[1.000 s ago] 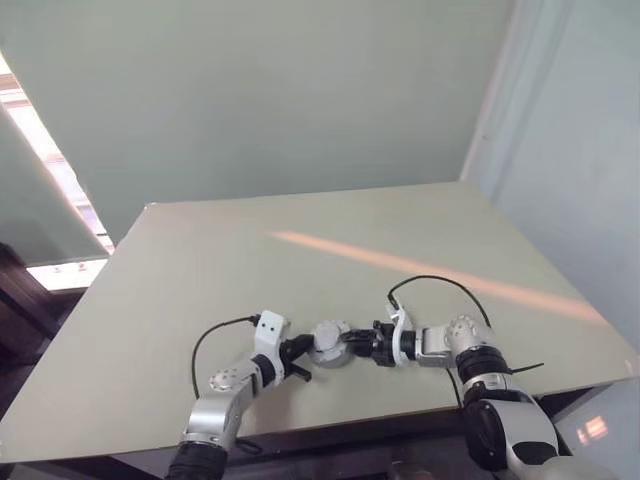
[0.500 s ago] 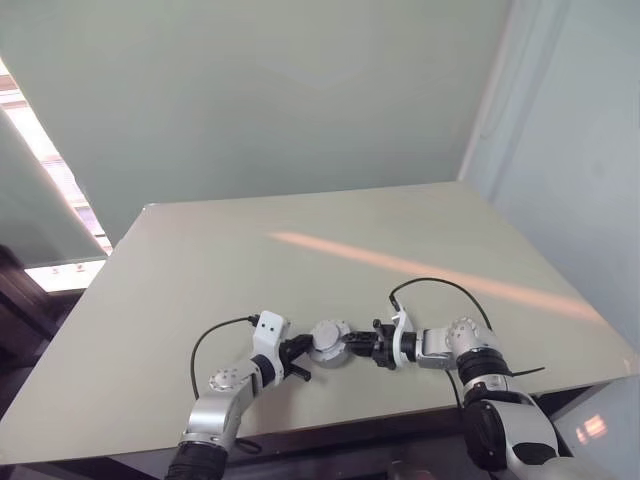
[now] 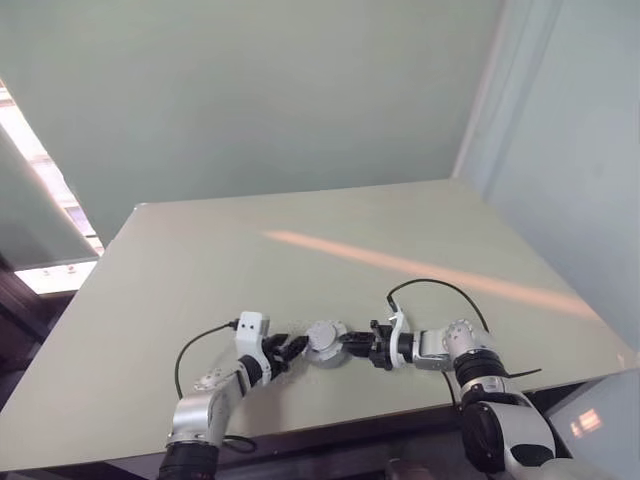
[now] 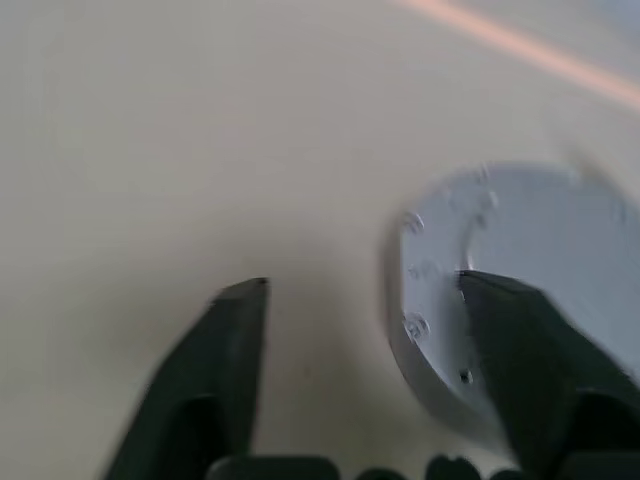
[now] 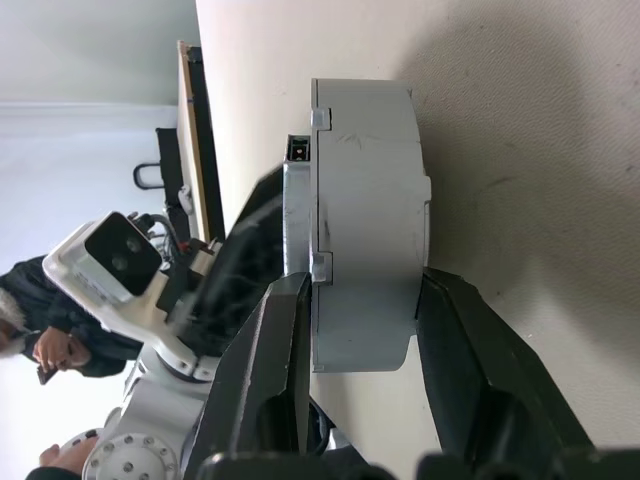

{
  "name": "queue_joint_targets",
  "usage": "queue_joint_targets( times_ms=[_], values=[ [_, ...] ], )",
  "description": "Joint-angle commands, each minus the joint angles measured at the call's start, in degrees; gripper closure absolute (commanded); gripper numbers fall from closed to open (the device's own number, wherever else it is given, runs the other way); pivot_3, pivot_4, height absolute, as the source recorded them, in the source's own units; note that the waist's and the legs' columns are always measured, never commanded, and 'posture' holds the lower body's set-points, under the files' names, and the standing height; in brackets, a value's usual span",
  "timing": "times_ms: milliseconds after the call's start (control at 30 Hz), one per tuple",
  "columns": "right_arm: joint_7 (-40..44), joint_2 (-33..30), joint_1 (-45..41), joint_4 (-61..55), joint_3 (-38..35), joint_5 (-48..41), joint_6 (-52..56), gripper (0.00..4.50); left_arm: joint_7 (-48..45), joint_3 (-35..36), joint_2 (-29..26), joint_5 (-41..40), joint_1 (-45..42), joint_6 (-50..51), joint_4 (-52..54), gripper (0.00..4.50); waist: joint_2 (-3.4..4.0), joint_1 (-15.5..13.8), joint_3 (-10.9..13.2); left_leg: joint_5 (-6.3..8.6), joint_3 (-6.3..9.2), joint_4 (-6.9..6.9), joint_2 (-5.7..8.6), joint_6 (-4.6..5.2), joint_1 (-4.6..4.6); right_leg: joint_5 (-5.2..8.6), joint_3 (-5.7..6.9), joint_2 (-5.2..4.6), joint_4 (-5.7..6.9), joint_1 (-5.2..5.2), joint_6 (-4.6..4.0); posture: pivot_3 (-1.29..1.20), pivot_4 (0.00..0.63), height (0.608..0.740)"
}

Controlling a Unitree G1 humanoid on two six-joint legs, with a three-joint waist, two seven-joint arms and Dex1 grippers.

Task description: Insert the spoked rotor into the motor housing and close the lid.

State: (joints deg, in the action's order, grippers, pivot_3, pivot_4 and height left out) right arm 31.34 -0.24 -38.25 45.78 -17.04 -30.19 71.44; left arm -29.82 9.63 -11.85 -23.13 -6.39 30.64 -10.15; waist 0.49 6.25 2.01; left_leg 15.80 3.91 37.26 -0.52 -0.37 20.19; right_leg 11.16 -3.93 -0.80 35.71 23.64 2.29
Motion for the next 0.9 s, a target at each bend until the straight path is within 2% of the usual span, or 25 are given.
queue_joint_targets(
  times_ms=[33,133,300,667,900],
  values=[
    [-0.9,0.7,0.0,0.2,0.2,-0.1,-0.9,3.27,2.9,9.2,0.5,-8.6,-1.8,2.7,3.0,0.03,-0.04,0.1,0.0,0.0,0.0,0.0,-0.02,0.0,0.0,0.0,0.0,0.02,0.01,0.01,0.0,0.0,0.0,0.74],
    [-0.5,0.9,0.3,0.1,0.0,-0.6,-0.9,3.27,3.7,13.2,0.7,-14.2,-1.6,6.9,3.4,0.03,-0.05,0.2,0.0,0.0,0.01,0.0,-0.04,0.0,0.0,0.0,0.02,0.04,0.02,0.02,0.0,0.0,0.0,0.74],
    [1.2,2.2,1.4,-1.0,-1.8,-3.5,-0.5,3.27,7.6,20.4,4.4,-25.4,0.3,13.6,5.2,0.03,-0.22,0.8,0.1,0.0,0.01,0.03,-0.02,0.0,0.13,-0.01,0.01,0.01,-0.04,0.04,0.01,0.0,0.0,0.74],
    [3.6,5.2,1.8,-6.1,-3.5,-8.0,2.7,3.27,11.4,24.0,6.7,-38.1,3.9,19.5,6.7,0.03,-0.44,1.0,0.3,0.0,-0.01,0.02,-0.03,0.0,0.63,-0.03,-0.05,0.06,0.02,0.56,0.02,0.0,0.0,0.74],
    [2.5,7.2,0.6,-9.2,-5.1,-11.1,4.6,3.27,12.2,23.5,7.5,-44.3,6.4,22.6,7.9,0.03,-0.46,0.9,0.4,0.0,-0.02,0.02,0.04,-0.01,0.71,-0.03,-0.06,-0.01,-0.02,0.61,0.02,0.0,0.0,0.74]
  ],
)
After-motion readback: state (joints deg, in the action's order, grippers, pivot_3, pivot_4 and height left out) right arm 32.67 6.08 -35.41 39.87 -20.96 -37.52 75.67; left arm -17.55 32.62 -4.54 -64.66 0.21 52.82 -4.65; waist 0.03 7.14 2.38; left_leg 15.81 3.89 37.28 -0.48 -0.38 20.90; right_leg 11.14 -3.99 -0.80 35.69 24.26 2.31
